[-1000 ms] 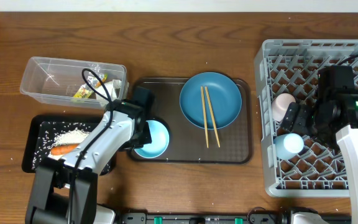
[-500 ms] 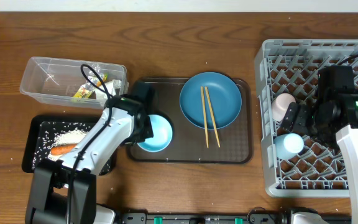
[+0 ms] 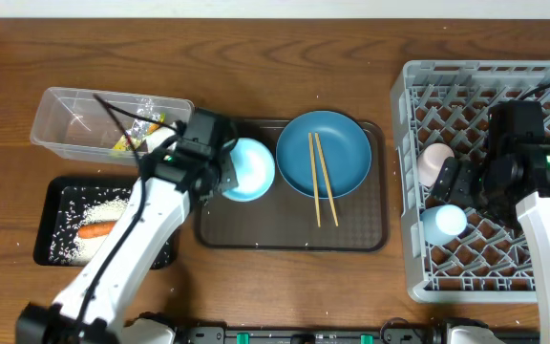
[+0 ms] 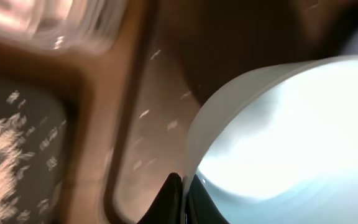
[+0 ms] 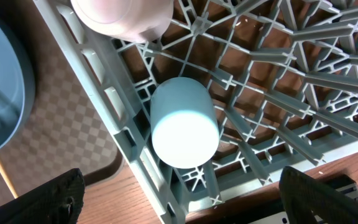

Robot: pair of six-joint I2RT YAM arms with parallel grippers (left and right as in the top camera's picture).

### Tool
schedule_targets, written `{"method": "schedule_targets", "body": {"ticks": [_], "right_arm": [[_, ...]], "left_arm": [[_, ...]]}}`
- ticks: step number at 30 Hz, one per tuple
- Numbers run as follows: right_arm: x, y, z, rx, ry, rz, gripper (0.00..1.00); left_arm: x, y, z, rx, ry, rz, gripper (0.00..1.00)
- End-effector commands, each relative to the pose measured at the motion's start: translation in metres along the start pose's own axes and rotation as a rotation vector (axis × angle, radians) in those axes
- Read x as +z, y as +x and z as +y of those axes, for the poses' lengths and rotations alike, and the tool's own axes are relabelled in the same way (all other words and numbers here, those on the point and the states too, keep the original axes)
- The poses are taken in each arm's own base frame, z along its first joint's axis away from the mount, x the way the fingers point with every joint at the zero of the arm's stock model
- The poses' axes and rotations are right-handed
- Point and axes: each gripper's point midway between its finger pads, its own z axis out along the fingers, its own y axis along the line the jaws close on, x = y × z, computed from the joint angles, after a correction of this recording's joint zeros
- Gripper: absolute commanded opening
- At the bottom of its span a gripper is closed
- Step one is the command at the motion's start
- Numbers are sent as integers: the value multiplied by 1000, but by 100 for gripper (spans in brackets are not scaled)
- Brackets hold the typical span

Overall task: Sort waste into correct bins and load items into the dishwasher rack
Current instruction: 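Lift the light blue bowl with the left gripper toward the right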

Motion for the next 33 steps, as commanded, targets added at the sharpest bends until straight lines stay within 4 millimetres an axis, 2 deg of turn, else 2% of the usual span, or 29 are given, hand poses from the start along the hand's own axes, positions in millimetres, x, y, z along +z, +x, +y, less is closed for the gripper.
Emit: {"method": "schedule_targets", "body": {"ticks": [1, 5, 7, 16, 26, 33], "right_arm": [[-5, -4, -1, 5, 3, -20, 99], [-5, -4, -1, 5, 3, -20, 99], [-5, -4, -1, 5, 3, -20, 99], [-5, -4, -1, 5, 3, -20, 99], [-5, -4, -1, 5, 3, -20, 99], [-5, -4, -1, 5, 3, -20, 99]], "left_arm": [[-25, -15, -36, 8, 201, -47, 6], [-43, -28, -63, 27, 353, -106, 6], [-48, -36, -69, 31, 385, -140, 6], [-45, -65, -89, 70, 448, -249, 6], [-36, -72, -94, 160, 445, -282, 6], [-17, -68, -93, 171, 422, -245, 6]]}}
